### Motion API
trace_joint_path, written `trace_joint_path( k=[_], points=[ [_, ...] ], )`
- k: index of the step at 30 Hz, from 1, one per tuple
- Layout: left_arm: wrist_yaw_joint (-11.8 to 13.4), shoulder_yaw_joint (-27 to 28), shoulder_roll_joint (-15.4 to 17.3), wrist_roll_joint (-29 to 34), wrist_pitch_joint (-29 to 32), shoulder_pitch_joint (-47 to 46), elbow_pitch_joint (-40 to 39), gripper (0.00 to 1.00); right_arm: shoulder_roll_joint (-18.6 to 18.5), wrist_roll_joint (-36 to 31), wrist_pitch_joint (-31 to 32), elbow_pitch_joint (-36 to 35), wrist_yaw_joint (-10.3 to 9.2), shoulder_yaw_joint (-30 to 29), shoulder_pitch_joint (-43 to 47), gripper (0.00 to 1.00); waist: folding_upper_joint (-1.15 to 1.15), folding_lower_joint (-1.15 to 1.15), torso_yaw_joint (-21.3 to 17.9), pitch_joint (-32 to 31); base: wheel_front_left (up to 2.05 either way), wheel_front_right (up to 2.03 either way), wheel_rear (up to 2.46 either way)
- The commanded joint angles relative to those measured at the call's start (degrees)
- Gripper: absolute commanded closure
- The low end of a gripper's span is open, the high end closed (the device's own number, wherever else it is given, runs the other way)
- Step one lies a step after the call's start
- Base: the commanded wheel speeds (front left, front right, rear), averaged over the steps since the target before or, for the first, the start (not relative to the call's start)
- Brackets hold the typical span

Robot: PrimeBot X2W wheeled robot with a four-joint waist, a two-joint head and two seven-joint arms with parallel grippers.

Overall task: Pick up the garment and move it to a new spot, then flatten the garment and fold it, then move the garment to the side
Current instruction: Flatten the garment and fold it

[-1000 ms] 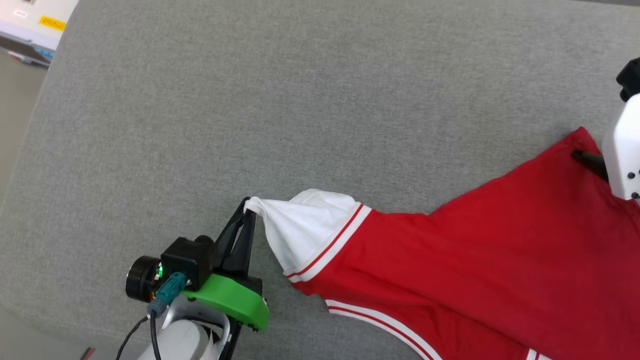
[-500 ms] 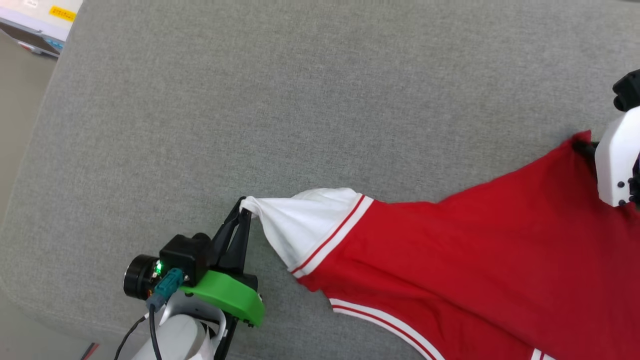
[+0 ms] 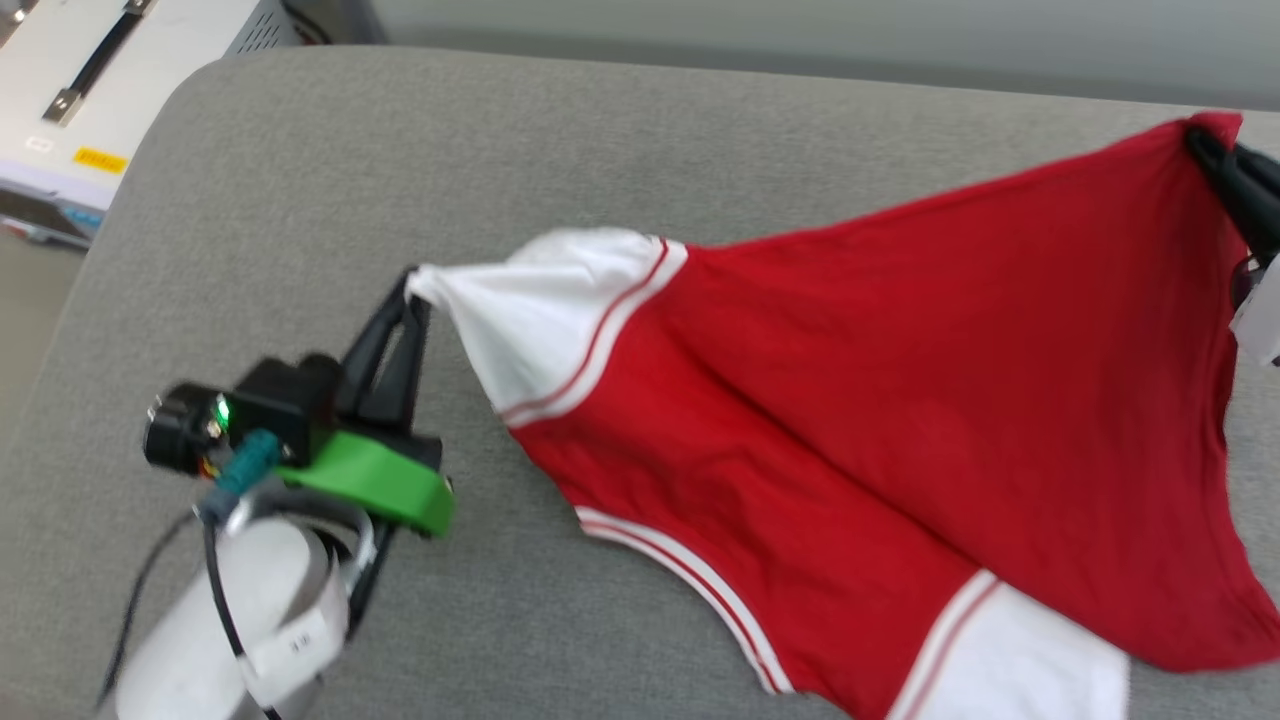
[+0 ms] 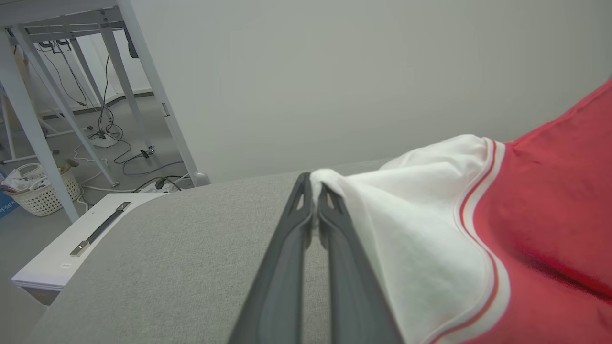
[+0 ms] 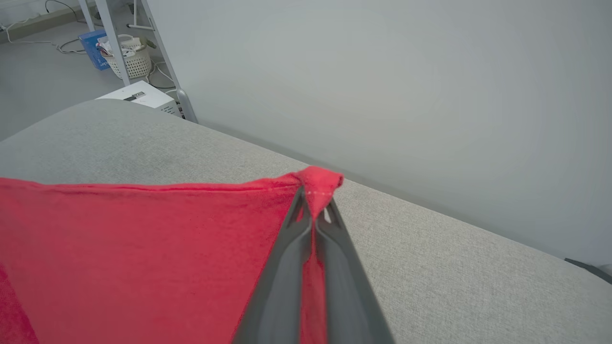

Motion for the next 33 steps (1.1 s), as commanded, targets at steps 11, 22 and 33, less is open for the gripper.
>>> trace_joint_path(
  k=[11,22,33],
  points=[
    [-5.57,1.72,3.27,2.94,6.09,-24.34,-0.61,1.00,5.30,-5.98,1.29,-7.76,-0.04,-8.91,-5.21,1.00,0.00,0.00,-6.19,2.74,0.00,0.00,0.00],
    [-12.28,0.35,0.92,6.19,9.14,-60.21,9.92,1.00,8.57,-11.11,5.04,0.84,-0.04,-11.45,-33.51,1.00,0.00,0.00,-7.66,13.92,0.00,0.00,0.00],
    [-13.68,-4.96,1.21,7.45,8.01,-87.96,24.98,1.00,10.65,-15.66,2.18,15.60,-0.04,-6.17,-60.64,1.00,0.00,0.00,-9.40,20.30,0.00,0.00,0.00]
  ],
)
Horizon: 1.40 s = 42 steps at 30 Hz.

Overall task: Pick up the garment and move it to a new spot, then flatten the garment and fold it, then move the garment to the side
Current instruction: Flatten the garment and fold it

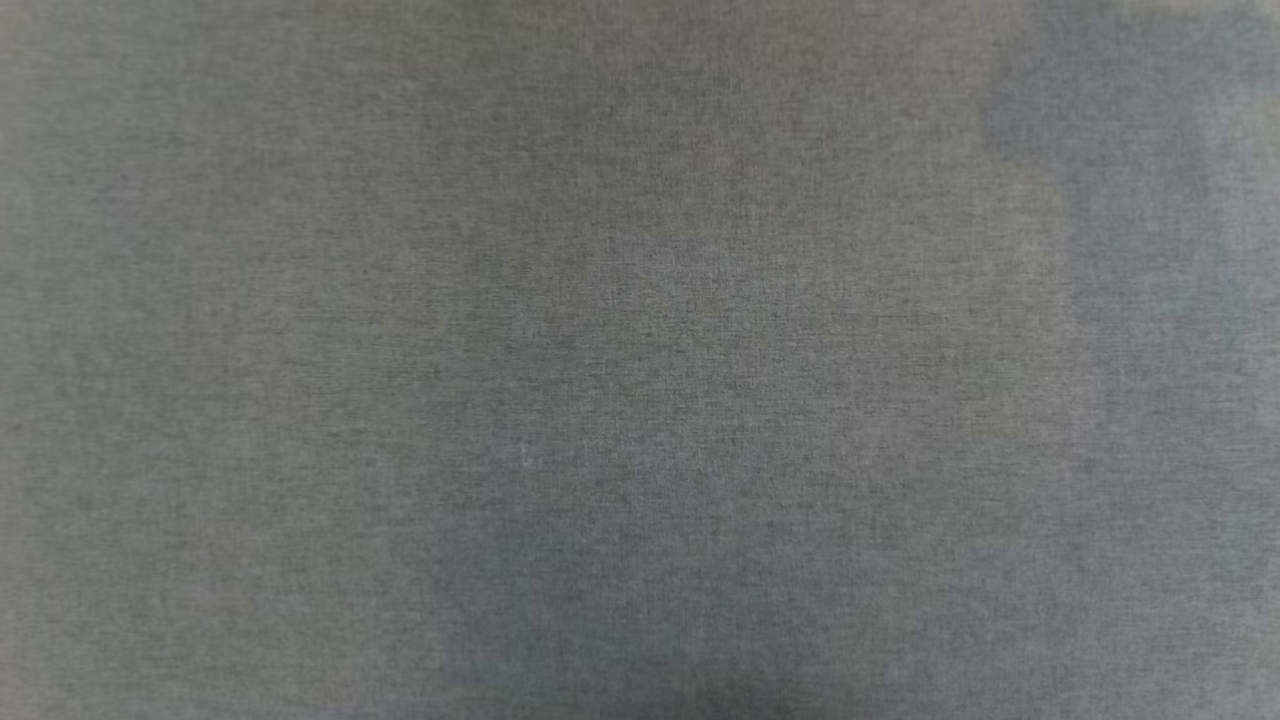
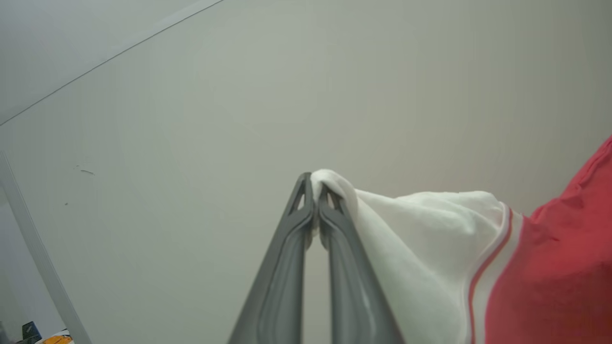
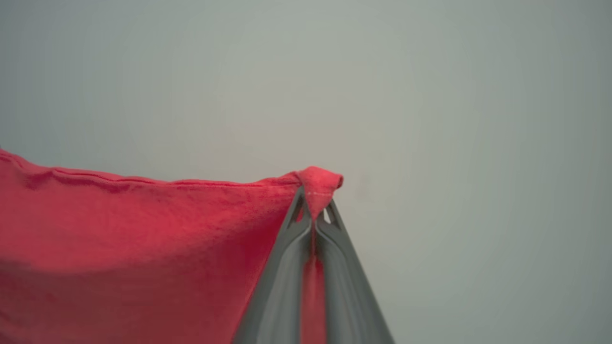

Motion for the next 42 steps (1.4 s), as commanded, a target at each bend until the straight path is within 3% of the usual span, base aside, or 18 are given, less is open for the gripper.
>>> trace_joint_path(
  k=[1,7,12,22,28,42],
  points=[
    [-0.12,-1.04,0.01,-0.62,-0.80,-2.31,1.79,1.00,0.60,-0.53,-0.92,1.95,-0.04,0.99,-2.12,1.00,0.00,-0.01,-1.23,2.69,0.00,0.00,0.00],
    [-0.14,-4.76,0.46,-3.63,-3.66,-5.25,8.13,1.00,1.45,-0.60,-4.31,9.20,-0.04,4.69,-6.31,1.00,0.00,-0.01,-1.34,4.88,0.00,0.00,0.00],
    [-0.14,-7.55,1.00,-6.10,-6.39,-2.60,12.06,1.00,1.98,1.65,-7.27,12.73,-0.04,8.81,-4.35,1.00,0.00,-0.01,-1.29,5.37,0.00,0.00,0.00],
    [0.31,-9.23,2.12,-9.78,-10.43,14.57,12.75,1.00,3.73,9.87,-13.94,16.03,-0.04,17.49,9.03,1.00,0.00,-0.01,-0.68,0.39,0.00,0.00,0.00],
    [3.92,-7.17,3.22,-11.79,-10.70,31.24,5.64,1.00,2.65,15.14,-17.13,14.22,-0.04,22.84,20.20,1.00,0.00,-0.01,0.20,-5.16,0.00,0.00,0.00],
    [15.71,-7.03,7.99,-16.55,-10.65,76.66,-15.14,1.00,-5.52,22.99,-20.19,4.50,-0.04,33.96,50.76,1.00,0.00,-0.01,1.40,-19.06,0.00,0.00,0.00]
  ],
)
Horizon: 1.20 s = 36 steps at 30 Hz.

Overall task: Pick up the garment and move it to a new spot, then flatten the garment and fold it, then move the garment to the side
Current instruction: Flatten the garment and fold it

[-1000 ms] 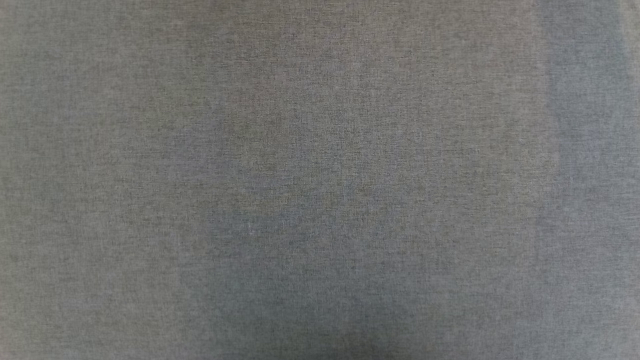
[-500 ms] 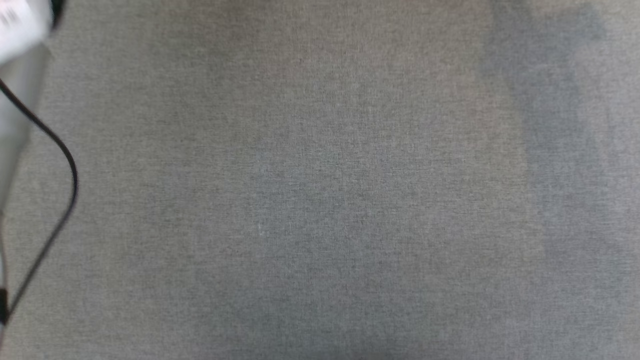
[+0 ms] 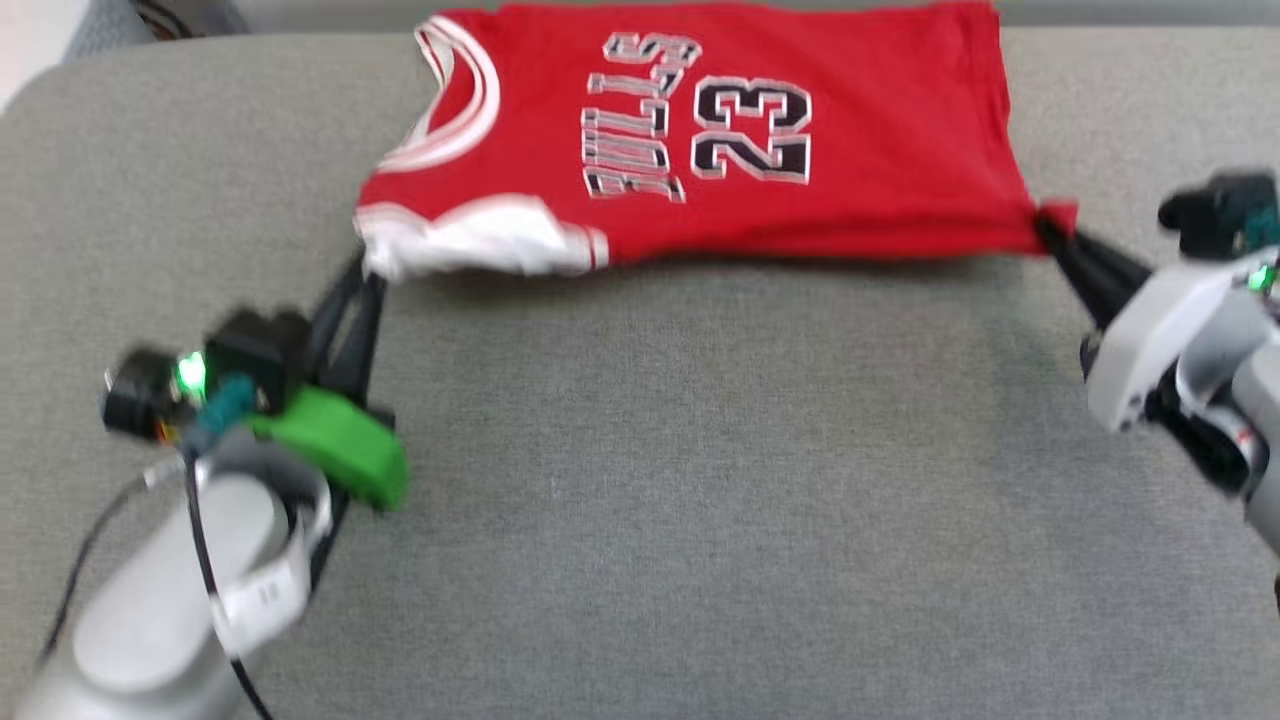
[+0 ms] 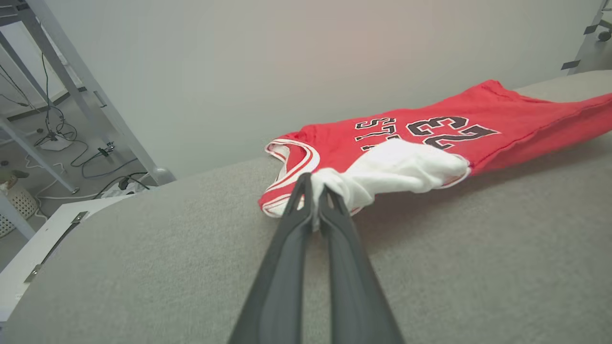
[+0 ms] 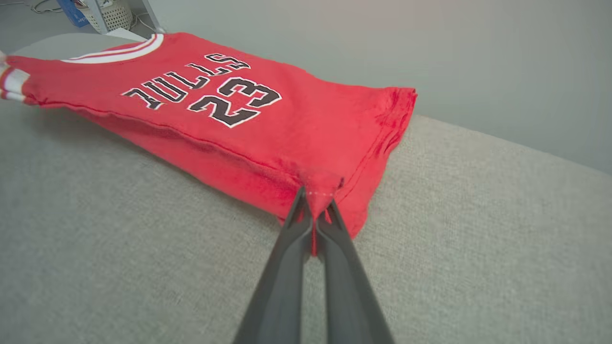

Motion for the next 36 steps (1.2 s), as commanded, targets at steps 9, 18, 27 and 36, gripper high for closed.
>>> trace_joint_path(
  k=[9,18,27,36],
  points=[
    [5.35,-4.52,2.26,-3.94,2.05,21.17,-7.89,1.00,-4.92,2.35,-1.28,-5.21,-0.04,0.36,18.30,1.00,0.00,0.01,1.76,-11.23,0.00,0.00,0.00],
    [8.16,-6.71,2.70,-8.52,3.36,33.50,-12.54,1.00,-8.32,3.08,-0.66,-11.40,-0.04,-5.66,35.58,1.00,0.00,0.01,2.04,-14.43,0.00,0.00,0.00],
    [9.21,-7.09,3.99,-9.57,3.40,37.33,-14.77,1.00,-8.58,1.50,3.11,-17.23,-0.04,-14.60,46.74,1.00,0.00,0.01,2.24,-14.18,0.00,0.00,0.00],
    [3.33,-7.11,5.77,-4.31,7.15,22.52,-12.41,1.00,-5.85,-2.46,8.83,-23.26,-0.04,-24.32,44.80,1.00,0.00,0.01,1.67,-11.28,0.00,0.00,0.00]
  ],
)
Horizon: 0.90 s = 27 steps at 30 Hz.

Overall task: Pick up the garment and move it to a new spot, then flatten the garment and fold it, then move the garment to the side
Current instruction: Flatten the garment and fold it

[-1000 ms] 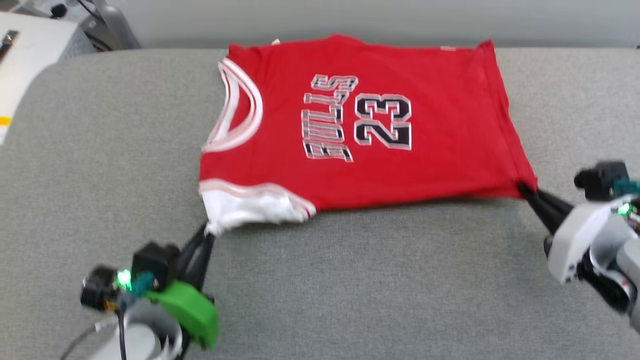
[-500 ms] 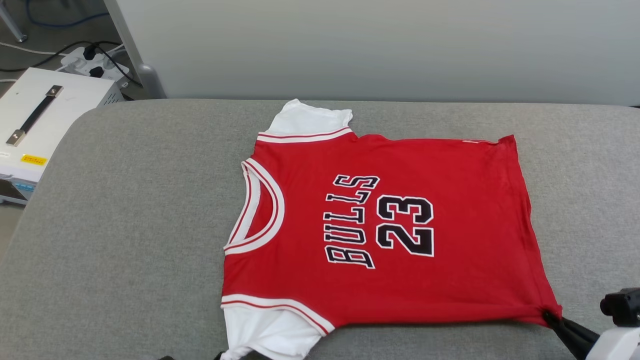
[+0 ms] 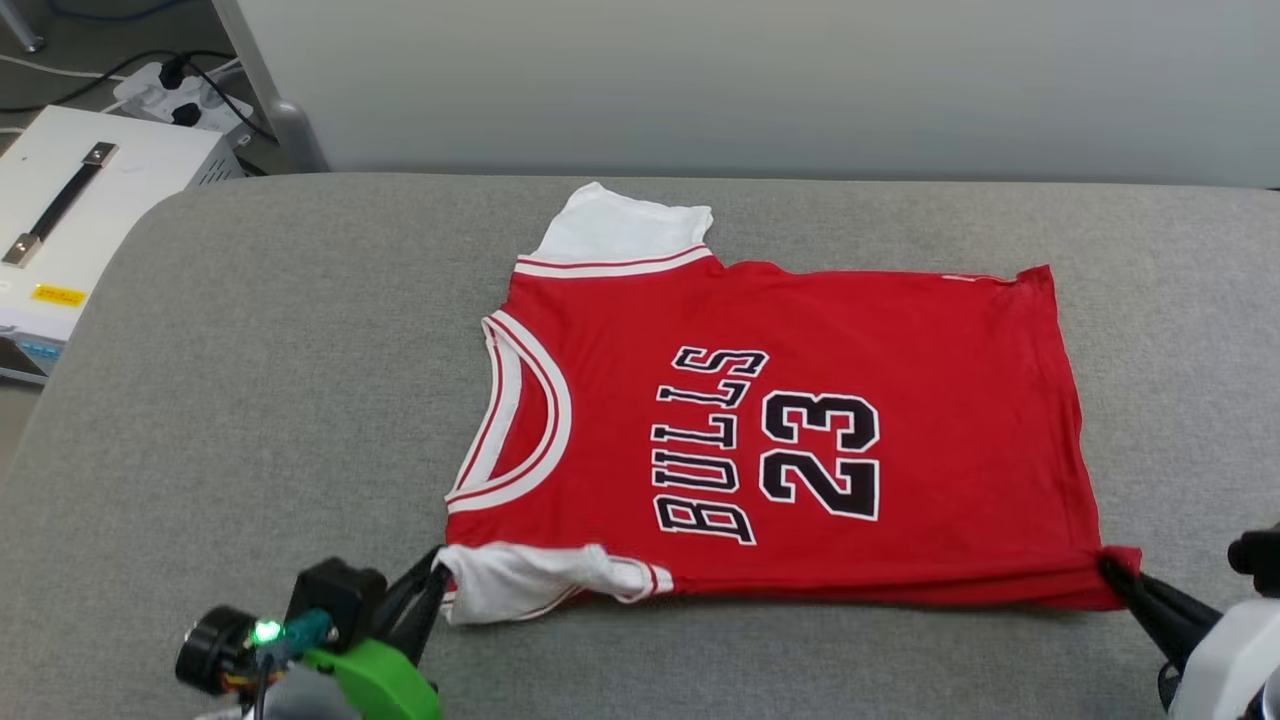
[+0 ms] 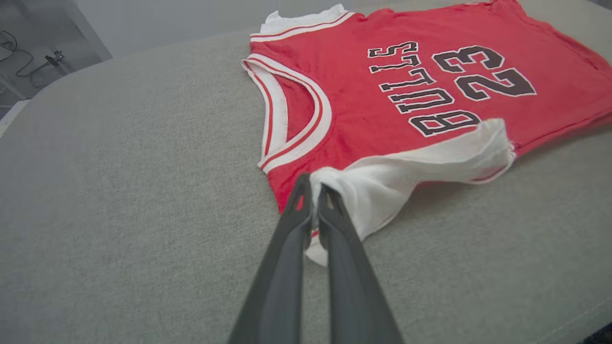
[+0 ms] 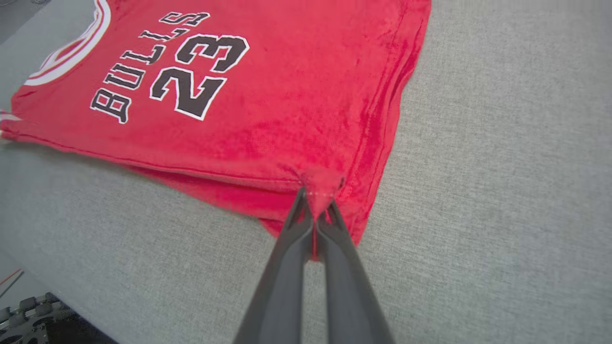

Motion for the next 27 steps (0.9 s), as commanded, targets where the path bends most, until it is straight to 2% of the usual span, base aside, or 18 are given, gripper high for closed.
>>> trace_joint_path(
  k=[1,7,13,21,27],
  points=[
    [-1.26,-0.14,0.21,1.44,0.92,-3.47,0.90,1.00,0.68,-0.92,0.59,-0.90,-0.04,-1.48,-1.94,1.00,0.00,0.01,-0.63,1.73,0.00,0.00,0.00],
    [-6.30,0.36,-1.78,3.34,2.43,-15.23,6.46,1.00,2.93,-3.57,4.00,-2.59,-0.04,-5.51,-7.31,1.00,0.00,0.01,-2.06,6.62,0.00,0.00,0.00],
    [-10.67,0.29,-4.68,4.63,2.17,-24.54,15.30,1.00,4.55,-4.43,7.20,-0.95,-0.04,-7.28,-12.38,1.00,0.00,0.01,-3.15,11.74,0.00,0.00,0.00],
    [-14.69,-0.63,-8.40,5.22,0.79,-31.28,28.14,1.00,6.68,-5.68,8.82,4.32,-0.04,-4.83,-19.91,1.00,0.00,0.01,-4.34,16.96,0.00,0.00,0.00],
    [-17.06,-2.71,-11.59,4.76,-0.56,-31.87,37.32,1.00,7.77,-5.98,7.78,9.22,-0.04,-1.22,-22.96,1.00,0.00,0.01,-4.44,17.69,0.00,0.00,0.00]
  ],
)
